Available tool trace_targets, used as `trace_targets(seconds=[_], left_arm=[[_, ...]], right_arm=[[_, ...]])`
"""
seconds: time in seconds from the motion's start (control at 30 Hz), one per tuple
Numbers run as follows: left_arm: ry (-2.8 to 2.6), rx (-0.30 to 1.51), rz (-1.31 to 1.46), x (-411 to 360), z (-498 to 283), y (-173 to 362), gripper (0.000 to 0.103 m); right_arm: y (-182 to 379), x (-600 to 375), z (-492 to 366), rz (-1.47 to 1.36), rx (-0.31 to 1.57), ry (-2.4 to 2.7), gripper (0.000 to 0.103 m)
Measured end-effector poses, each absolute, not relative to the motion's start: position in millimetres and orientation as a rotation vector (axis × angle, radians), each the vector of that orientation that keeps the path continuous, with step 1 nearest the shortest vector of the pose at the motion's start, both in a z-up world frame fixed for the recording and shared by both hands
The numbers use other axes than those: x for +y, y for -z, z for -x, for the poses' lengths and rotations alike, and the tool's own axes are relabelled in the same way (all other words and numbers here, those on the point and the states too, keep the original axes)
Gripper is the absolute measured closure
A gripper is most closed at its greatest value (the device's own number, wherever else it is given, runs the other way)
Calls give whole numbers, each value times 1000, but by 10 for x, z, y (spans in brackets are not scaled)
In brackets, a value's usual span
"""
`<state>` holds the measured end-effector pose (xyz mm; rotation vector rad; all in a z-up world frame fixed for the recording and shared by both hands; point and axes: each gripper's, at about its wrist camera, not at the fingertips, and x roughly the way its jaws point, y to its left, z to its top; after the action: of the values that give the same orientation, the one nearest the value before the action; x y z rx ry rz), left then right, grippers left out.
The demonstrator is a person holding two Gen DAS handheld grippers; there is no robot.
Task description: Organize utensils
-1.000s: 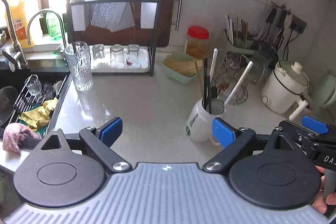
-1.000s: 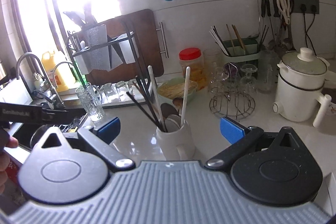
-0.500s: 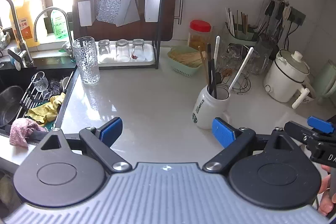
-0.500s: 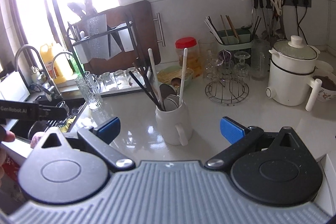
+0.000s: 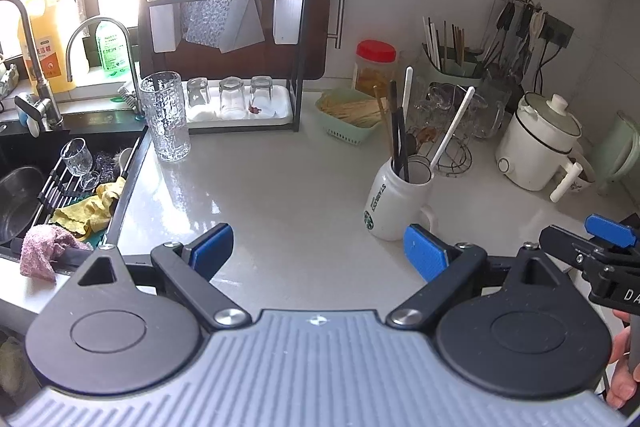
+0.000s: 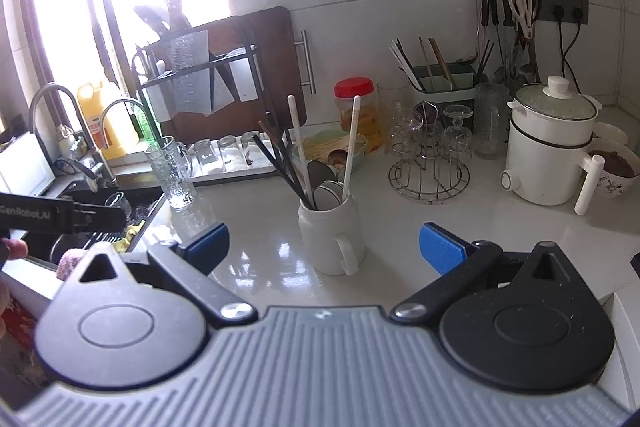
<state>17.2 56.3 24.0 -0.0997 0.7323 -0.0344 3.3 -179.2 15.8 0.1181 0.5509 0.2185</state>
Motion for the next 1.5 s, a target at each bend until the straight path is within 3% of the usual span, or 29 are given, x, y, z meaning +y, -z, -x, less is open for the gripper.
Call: trace_targets(seconds=[1.5], left_arm=[[66,709,76,505,16,-272,8]], right_arm=[[-162,-1841,142,-137,527,-171,0]])
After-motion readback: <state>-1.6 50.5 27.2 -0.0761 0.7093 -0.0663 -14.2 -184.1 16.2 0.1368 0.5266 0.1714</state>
